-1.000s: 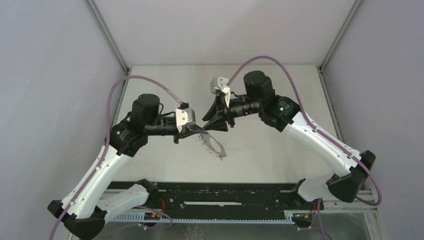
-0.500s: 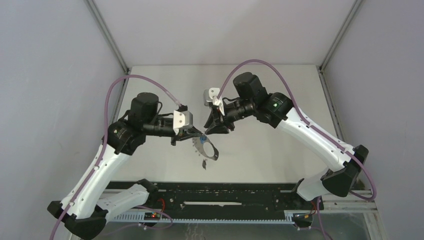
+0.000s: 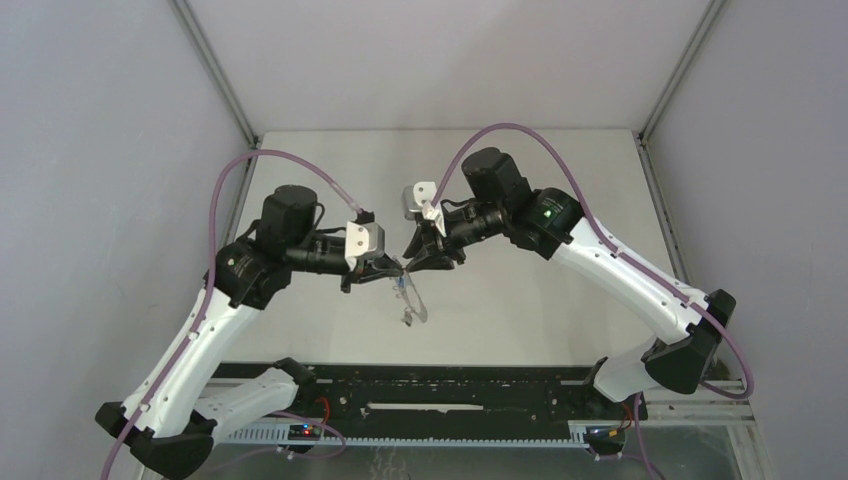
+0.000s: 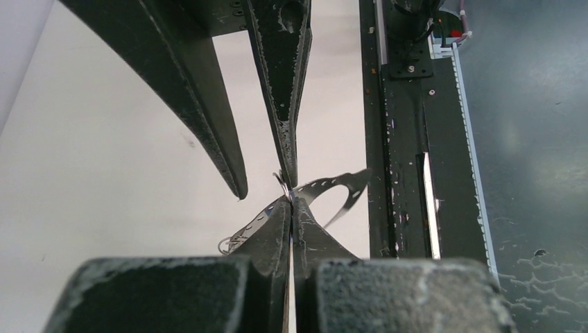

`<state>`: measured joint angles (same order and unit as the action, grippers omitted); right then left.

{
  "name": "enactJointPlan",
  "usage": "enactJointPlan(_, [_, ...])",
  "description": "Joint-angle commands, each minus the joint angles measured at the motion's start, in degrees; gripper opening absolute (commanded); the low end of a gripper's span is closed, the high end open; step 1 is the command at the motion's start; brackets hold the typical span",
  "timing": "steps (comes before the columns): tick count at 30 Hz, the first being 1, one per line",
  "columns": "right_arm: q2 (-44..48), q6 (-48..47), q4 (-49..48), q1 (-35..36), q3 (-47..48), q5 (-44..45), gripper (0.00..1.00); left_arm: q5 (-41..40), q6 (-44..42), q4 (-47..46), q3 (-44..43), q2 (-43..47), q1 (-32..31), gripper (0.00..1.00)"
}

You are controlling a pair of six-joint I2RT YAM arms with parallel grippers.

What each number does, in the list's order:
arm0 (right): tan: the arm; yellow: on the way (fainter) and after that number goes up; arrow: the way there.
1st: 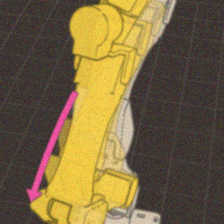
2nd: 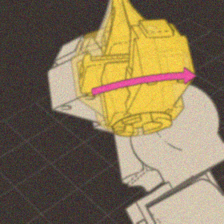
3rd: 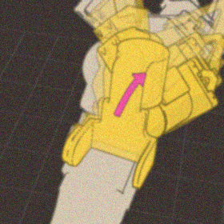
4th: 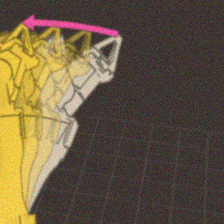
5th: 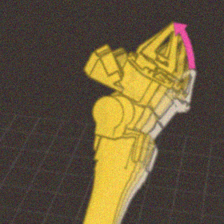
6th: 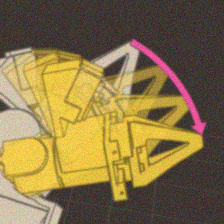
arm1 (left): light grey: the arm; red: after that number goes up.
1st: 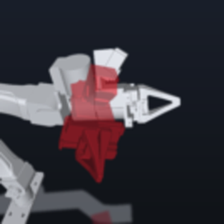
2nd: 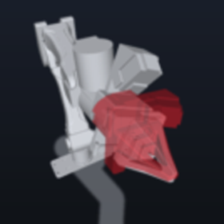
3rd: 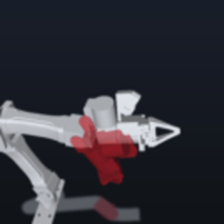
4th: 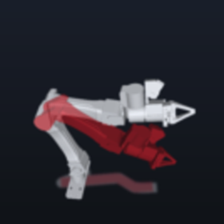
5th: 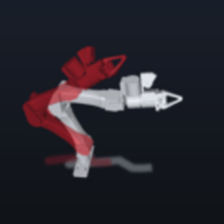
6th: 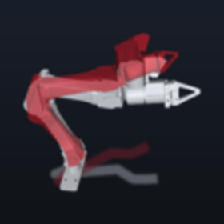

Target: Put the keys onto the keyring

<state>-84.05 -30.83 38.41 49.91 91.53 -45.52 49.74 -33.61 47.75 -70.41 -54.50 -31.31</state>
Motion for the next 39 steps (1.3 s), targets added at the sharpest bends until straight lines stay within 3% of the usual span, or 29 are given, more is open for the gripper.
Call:
enactJointPlan(1, [2.0, -1.2, -2.8, 0.4, -0.3, -1.3, 0.32, 2.0, -1.0, -1.2, -2.2, 0.4, 0.4, 0.0])
enactJointPlan(10, [0.9, -1.1, -2.1, 0.8, -0.3, -2.7, 0.0, 1.8, 0.5, -2.8, -1.9, 0.3, 0.5, 0.0])
enactJointPlan(13, [0.8, 1.0, -4.0, 0.9, -0.7, -1.9, 0.0, 0.7, 1.7, -4.4, -1.1, 0.5, 0.5, 0.02])
enactJointPlan(15, [1.7, 4.6, -7.5, -0.1, -2.7, -2.1, 0.0, -1.0, 2.6, -5.6, -0.7, 1.0, 0.5, 0.16])
enactJointPlan(19, [6.8, 18.4, -26.1, -4.3, -13.0, -7.8, 0.0, -3.1, -1.0, -5.3, 0.4, 3.1, 0.5, 0.27])
enactJointPlan(22, [8.9, 25.9, -36.6, -5.7, -18.0, -10.1, 0.0, -3.3, -3.3, -7.6, 2.8, 5.8, 0.5, 0.27])
enactJointPlan(29, [9.8, 33.5, -46.3, -5.4, -23.2, -9.6, 0.0, -4.2, -7.7, -11.7, 6.7, 9.1, 0.5, 0.26])
enactJointPlan(35, [11.9, 39.1, -56.1, -4.9, -29.4, -7.7, 0.0, -5.8, -9.4, -11.0, 7.2, 9.0, 0.5, 0.36])
enactJointPlan(39, [13.9, 42.7, -66.2, -4.1, -35.0, -4.6, 0.0, -6.2, -7.1, -11.4, 7.1, 8.6, 0.5, 0.36])
